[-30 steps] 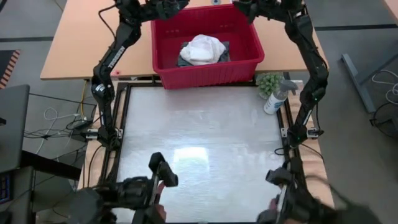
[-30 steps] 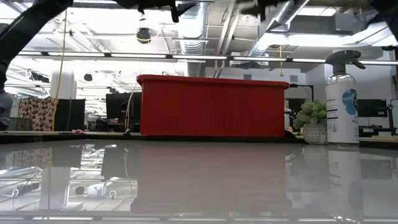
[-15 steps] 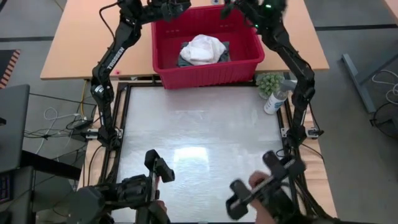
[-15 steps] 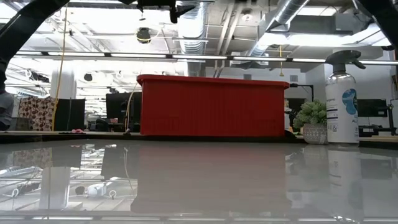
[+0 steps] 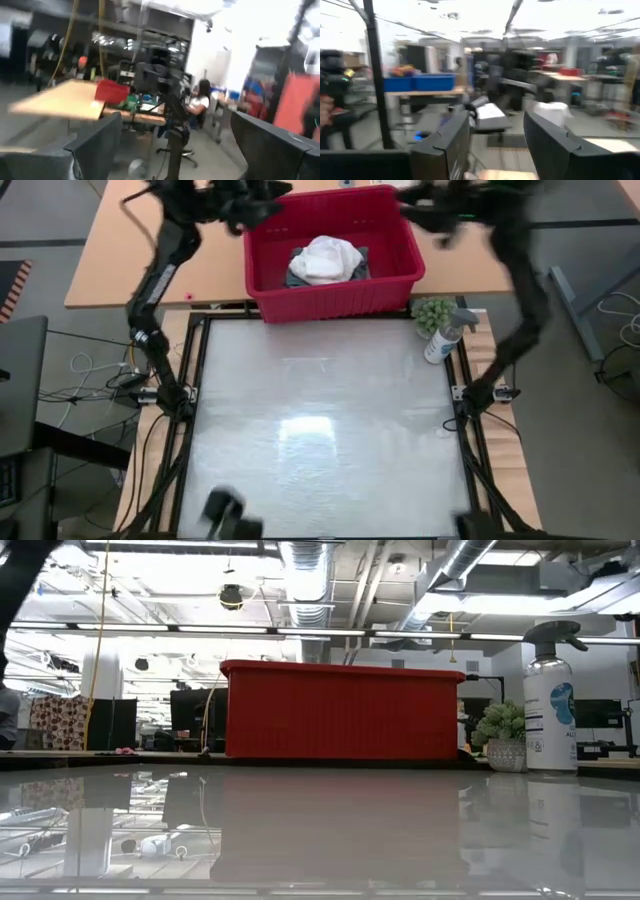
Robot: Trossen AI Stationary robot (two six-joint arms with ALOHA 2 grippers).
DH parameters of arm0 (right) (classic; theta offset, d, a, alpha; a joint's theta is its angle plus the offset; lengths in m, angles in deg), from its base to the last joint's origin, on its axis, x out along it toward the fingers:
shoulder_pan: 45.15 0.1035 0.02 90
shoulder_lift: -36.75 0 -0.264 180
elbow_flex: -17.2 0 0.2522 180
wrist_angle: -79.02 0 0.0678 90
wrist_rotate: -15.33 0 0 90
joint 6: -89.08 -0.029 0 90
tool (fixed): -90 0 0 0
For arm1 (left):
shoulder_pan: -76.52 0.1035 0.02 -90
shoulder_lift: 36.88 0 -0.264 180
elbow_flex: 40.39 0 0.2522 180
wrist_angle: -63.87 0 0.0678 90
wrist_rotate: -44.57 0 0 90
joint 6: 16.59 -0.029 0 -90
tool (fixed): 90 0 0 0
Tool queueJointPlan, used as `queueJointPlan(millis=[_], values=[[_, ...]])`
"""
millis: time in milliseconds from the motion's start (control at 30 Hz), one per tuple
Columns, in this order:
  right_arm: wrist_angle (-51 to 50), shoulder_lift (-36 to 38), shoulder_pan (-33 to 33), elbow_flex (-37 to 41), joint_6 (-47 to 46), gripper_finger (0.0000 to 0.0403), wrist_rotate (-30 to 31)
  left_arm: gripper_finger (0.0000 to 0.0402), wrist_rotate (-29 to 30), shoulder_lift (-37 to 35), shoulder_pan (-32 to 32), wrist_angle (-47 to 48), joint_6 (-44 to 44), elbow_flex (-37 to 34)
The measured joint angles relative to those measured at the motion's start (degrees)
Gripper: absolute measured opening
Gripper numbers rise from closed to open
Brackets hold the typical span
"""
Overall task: Fold Laundry from Bin
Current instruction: Return to Home Position
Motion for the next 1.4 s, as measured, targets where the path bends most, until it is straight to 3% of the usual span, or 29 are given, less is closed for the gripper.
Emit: queueJointPlan(millis=[67, 133, 333, 400, 467, 533, 600, 733, 833, 1000, 1233, 1400], values=[[-2.4, 3.5, -1.6, 0.1, -2.7, 0.0211, -2.1, 0.0361, 0.1, -3.6, -1.6, 4.1, -6.5, 0.1], [-7.3, 7.4, -2.4, 0.2, -2.1, 0.0211, -2.7, 0.0361, 5.5, -7.4, -3.3, 12.0, -12.8, 0.1], [-31.1, 20.6, -3.5, 0.6, 17.9, 0.0211, -0.1, 0.0361, 37.2, -18.4, -12.7, 36.2, -29.2, -0.4], [-39.8, 25.6, -5.0, 0.3, 22.1, 0.0211, 5.5, 0.0361, 40.4, -21.3, -16.3, 38.5, -31.4, -2.3], [-45.8, 30.4, -6.4, 1.5, 24.4, 0.0211, 14.7, 0.0361, 38.7, -24.2, -19.5, 38.2, -32.5, -6.0], [-43.2, 34.2, -6.9, 4.1, 25.2, 0.0211, 17.1, 0.0361, 37.6, -27.3, -22.5, 35.5, -32.1, -11.6], [-43.8, 36.3, -6.9, 7.7, 26.3, 0.0211, 14.4, 0.0361, 39.1, -31.2, -25.4, 31.6, -32.3, -19.5], [-43.3, 42.8, -6.2, 17.8, 22.8, 0.0211, 10.3, 0.0361, 48.9, -40.1, -30.5, 17.3, -31.8, -40.5], [-37.5, 49.2, -4.9, 30.9, 21.6, 0.0211, 11.9, 0.0361, 54.0, -47.9, -33.1, 6.8, -30.1, -56.3], [-20.1, 60.7, -3.5, 56.8, 15.5, 0.0211, 7.1, 0.0361, 57.4, -58.9, -36.7, -11.8, -27.2, -77.6], [-2.1, 80.0, -3.4, 82.8, 4.4, 0.0211, 16.6, 0.0361, 61.5, -68.3, -39.1, -19.3, -25.0, -93.8], [1.3, 91.9, -3.5, 95.1, -1.4, 0.0211, 16.6, 0.0361, 64.5, -69.9, -41.1, -19.3, -23.2, -100.5]])
